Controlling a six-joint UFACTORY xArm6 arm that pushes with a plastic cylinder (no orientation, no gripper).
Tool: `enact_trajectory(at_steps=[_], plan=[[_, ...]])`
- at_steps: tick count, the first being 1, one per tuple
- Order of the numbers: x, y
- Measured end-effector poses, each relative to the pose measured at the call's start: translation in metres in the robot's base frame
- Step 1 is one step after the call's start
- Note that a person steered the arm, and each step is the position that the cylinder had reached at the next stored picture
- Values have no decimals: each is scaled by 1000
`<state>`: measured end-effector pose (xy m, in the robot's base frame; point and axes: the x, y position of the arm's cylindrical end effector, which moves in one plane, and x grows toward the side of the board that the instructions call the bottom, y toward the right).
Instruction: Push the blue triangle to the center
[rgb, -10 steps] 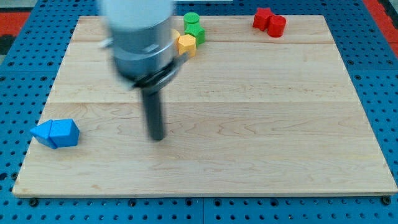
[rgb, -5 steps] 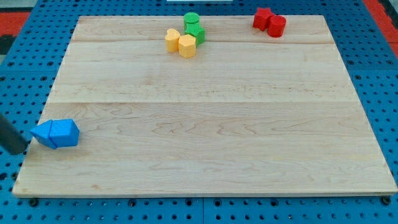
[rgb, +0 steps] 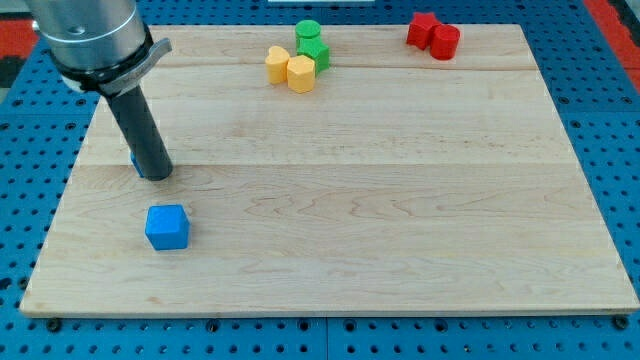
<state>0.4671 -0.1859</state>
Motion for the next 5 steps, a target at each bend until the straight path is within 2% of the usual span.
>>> enact_trajectory(at_steps=[1, 2, 3, 5], plan=[[6, -41], [-38, -62], [-60, -44], [-21, -29]])
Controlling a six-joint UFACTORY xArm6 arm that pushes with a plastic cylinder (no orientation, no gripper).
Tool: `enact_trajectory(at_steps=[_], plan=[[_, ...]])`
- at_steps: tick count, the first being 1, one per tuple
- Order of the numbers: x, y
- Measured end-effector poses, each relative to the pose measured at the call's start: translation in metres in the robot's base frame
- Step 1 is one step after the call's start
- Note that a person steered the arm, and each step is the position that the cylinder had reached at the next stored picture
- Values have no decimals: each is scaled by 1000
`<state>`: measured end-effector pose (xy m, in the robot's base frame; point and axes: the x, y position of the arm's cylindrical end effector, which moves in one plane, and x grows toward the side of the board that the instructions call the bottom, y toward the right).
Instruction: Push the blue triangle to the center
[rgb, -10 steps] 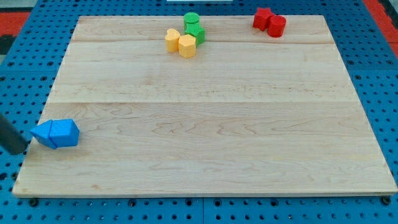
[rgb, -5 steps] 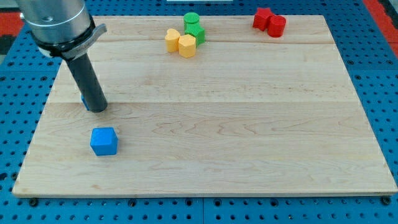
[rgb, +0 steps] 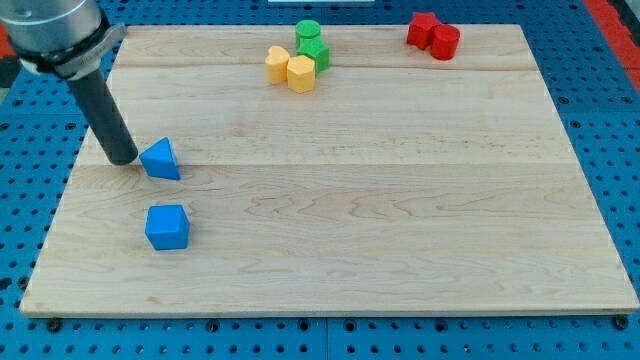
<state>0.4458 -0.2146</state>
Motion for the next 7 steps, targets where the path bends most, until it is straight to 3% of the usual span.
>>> enact_trajectory(at_steps=[1, 2, 3, 4, 6, 7], plan=[[-15, 95], [-11, 144], [53, 94], [64, 128], [-7, 138], [17, 164]])
